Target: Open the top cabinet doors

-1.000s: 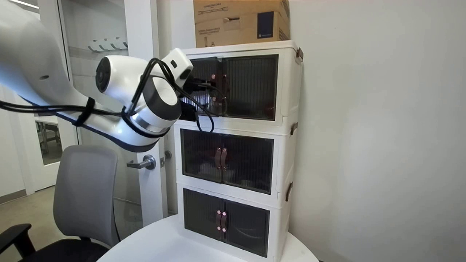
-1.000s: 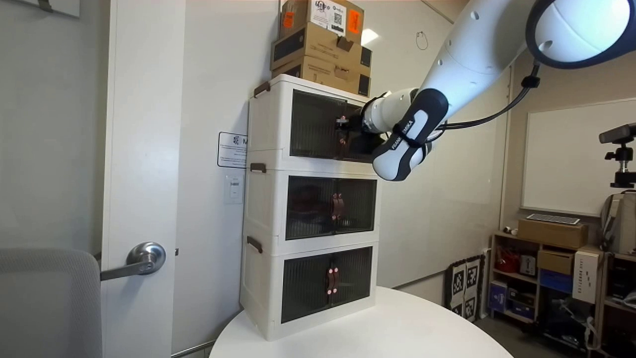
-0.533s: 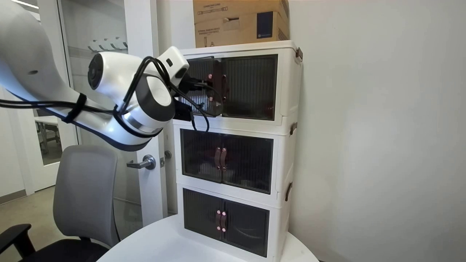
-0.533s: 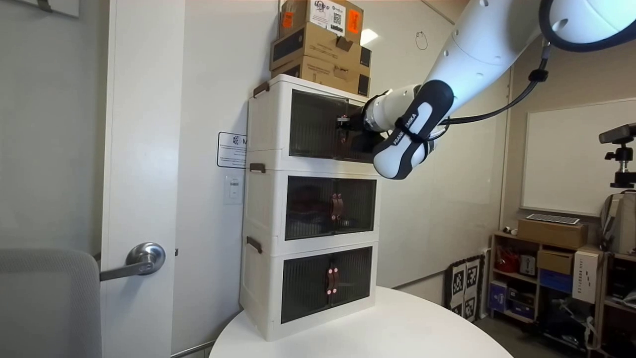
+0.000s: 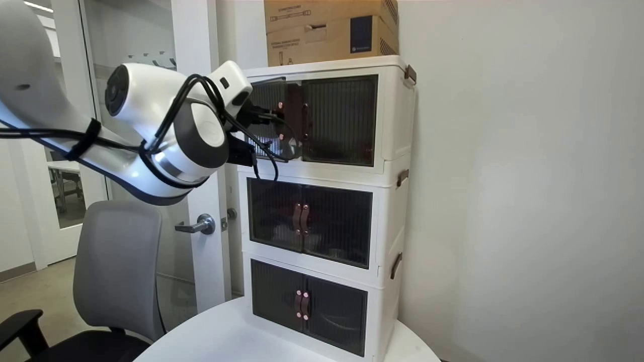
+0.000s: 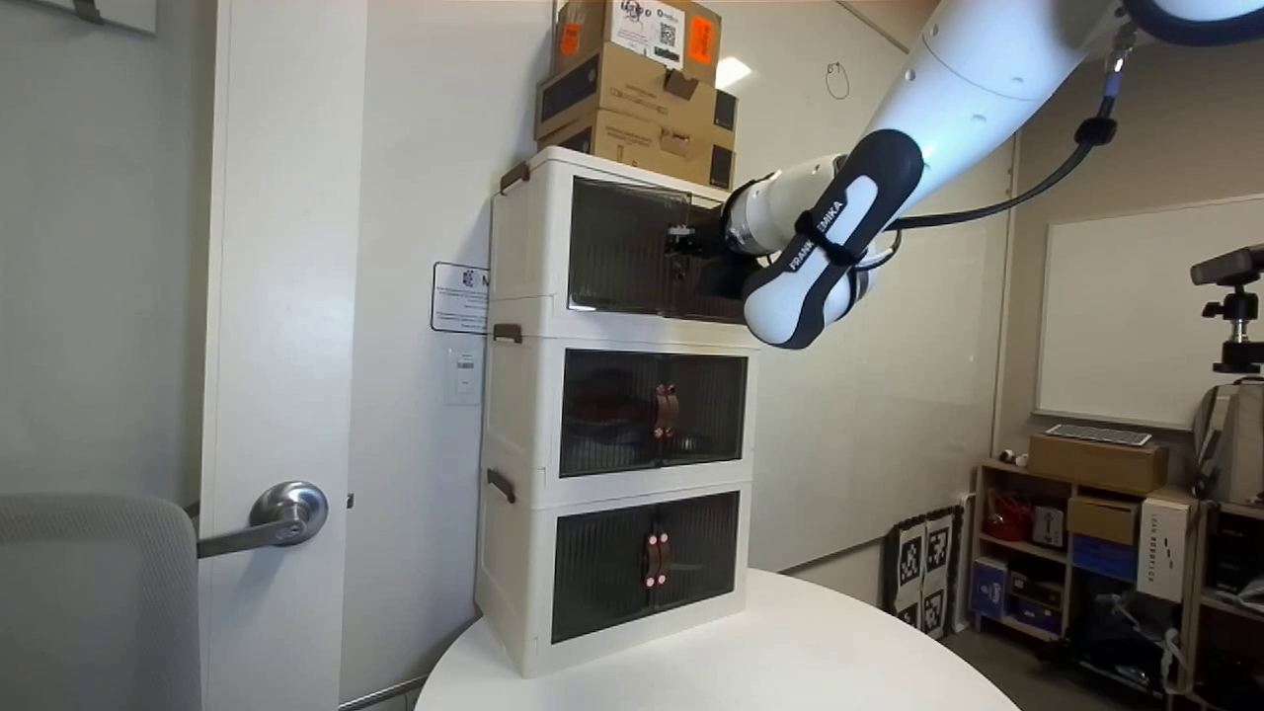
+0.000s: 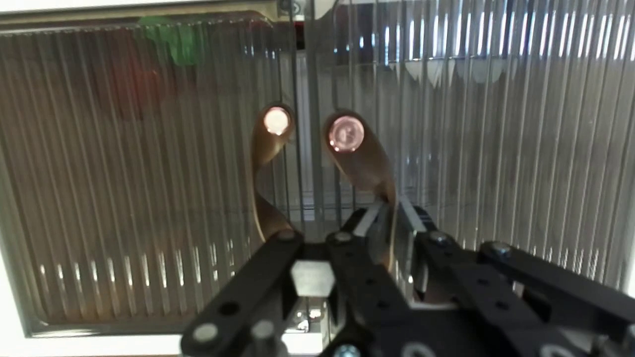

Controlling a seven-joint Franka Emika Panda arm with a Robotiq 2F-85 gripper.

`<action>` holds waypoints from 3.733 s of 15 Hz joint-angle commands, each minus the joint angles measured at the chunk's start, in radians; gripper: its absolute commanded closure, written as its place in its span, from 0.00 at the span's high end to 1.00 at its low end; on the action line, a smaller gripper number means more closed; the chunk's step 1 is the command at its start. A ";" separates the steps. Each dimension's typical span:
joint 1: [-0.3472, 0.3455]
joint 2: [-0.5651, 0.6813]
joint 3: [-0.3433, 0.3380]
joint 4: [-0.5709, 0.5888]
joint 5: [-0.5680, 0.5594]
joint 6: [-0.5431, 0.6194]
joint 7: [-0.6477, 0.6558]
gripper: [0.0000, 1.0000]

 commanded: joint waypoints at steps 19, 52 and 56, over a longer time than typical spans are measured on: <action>0.142 0.187 0.122 -0.095 -0.214 -0.073 -0.014 1.00; -0.256 0.243 0.289 0.021 -1.547 0.345 1.470 1.00; -0.151 0.173 0.076 0.091 -1.581 0.428 1.711 1.00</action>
